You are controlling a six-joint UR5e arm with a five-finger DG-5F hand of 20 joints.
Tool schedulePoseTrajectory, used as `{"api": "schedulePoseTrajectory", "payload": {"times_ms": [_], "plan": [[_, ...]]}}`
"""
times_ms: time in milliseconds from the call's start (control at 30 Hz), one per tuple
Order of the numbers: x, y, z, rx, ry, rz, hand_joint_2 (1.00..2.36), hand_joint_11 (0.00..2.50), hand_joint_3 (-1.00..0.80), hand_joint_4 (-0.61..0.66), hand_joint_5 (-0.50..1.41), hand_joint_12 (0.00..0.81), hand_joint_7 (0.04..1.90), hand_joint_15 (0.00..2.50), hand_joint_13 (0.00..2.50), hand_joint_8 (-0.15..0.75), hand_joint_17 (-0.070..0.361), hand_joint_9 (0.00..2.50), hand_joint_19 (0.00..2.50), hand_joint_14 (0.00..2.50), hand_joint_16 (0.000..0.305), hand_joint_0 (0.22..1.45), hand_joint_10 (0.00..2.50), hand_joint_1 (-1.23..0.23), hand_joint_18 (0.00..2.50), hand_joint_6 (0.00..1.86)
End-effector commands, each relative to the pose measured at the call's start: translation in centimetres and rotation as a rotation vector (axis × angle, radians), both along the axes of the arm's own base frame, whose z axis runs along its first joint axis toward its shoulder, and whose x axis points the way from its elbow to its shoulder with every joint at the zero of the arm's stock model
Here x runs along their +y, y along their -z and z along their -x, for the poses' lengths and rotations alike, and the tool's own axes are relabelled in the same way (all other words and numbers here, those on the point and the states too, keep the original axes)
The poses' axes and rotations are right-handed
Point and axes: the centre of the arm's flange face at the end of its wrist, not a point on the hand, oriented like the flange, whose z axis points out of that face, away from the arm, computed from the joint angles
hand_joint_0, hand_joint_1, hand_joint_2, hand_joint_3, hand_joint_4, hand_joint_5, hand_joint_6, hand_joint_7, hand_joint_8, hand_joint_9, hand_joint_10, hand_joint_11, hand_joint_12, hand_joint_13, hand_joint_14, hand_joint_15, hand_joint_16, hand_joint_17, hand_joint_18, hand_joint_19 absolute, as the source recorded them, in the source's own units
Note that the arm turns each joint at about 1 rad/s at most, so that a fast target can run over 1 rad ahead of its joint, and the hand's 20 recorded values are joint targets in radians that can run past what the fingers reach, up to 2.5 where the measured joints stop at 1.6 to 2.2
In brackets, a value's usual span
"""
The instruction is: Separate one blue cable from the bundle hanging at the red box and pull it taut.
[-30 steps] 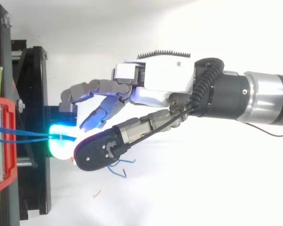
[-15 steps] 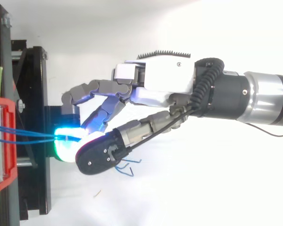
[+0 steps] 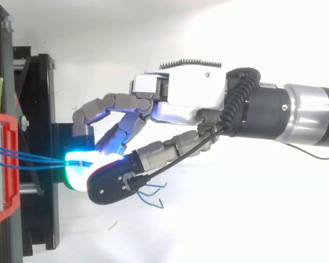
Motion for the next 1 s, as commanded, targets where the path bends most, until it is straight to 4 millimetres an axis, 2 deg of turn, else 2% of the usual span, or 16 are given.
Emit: {"api": "schedulePoseTrajectory", "payload": {"times_ms": [0,100,167,300,367,500,567,633,767,967], "plan": [[0.08,-0.02,-0.02,0.000,-0.001,-0.001,1.02,0.74,-0.20,0.24,-0.18,0.329,1.08,0.41,0.97,0.374,0.054,1.04,0.27,0.01,0.024,0.75,0.02,-0.84,0.67,0.76],[0.08,-0.03,-0.03,-0.002,-0.001,-0.001,1.01,0.75,-0.35,0.30,-0.20,0.328,1.03,0.41,0.97,0.372,0.055,1.03,0.26,0.02,0.024,0.79,0.02,-0.89,0.67,0.84],[0.08,-0.03,-0.03,-0.002,-0.001,0.002,1.00,0.76,-0.49,0.31,-0.20,0.321,1.08,0.41,0.97,0.367,0.054,1.03,0.25,0.02,0.024,0.78,0.02,-0.90,0.68,0.85],[0.08,0.04,0.01,0.000,-0.001,0.003,1.00,0.76,-0.50,0.27,-0.19,0.326,1.07,0.43,1.00,0.381,0.055,1.09,0.28,0.02,0.024,0.60,0.02,-0.80,0.70,0.85],[0.08,-0.03,-0.03,-0.002,-0.001,0.002,1.00,0.76,-0.50,0.27,-0.19,0.329,1.06,0.43,1.02,0.381,0.057,1.11,0.29,0.02,0.025,0.57,0.02,-0.76,0.71,0.84],[0.08,-0.03,-0.03,-0.002,-0.001,0.002,1.00,0.75,-0.50,0.25,-0.17,0.339,1.08,0.44,1.06,0.390,0.059,1.16,0.30,0.02,0.026,0.55,0.02,-0.62,0.74,0.82],[0.08,0.04,0.01,0.000,-0.001,0.003,1.00,0.75,-0.50,0.24,-0.17,0.331,1.11,0.45,1.07,0.384,0.058,1.17,0.32,0.02,0.026,0.62,0.02,-0.56,0.74,0.81],[0.08,0.04,0.01,0.000,-0.001,0.005,1.00,0.76,-0.48,0.23,-0.16,0.334,1.12,0.46,1.07,0.382,0.058,1.17,0.32,0.02,0.026,0.64,0.02,-0.59,0.74,0.81],[0.19,0.04,0.00,0.000,-0.003,0.005,1.02,0.76,-0.26,0.20,-0.17,0.343,1.15,0.46,1.07,0.393,0.060,1.16,0.33,0.02,0.027,0.63,0.02,-0.68,0.74,0.83],[0.19,0.04,0.00,0.000,-0.002,0.011,1.02,0.77,-0.23,0.14,-0.18,0.353,1.14,0.46,1.03,0.385,0.062,1.10,0.33,0.02,0.028,0.65,0.02,-0.79,0.72,0.85]]}}
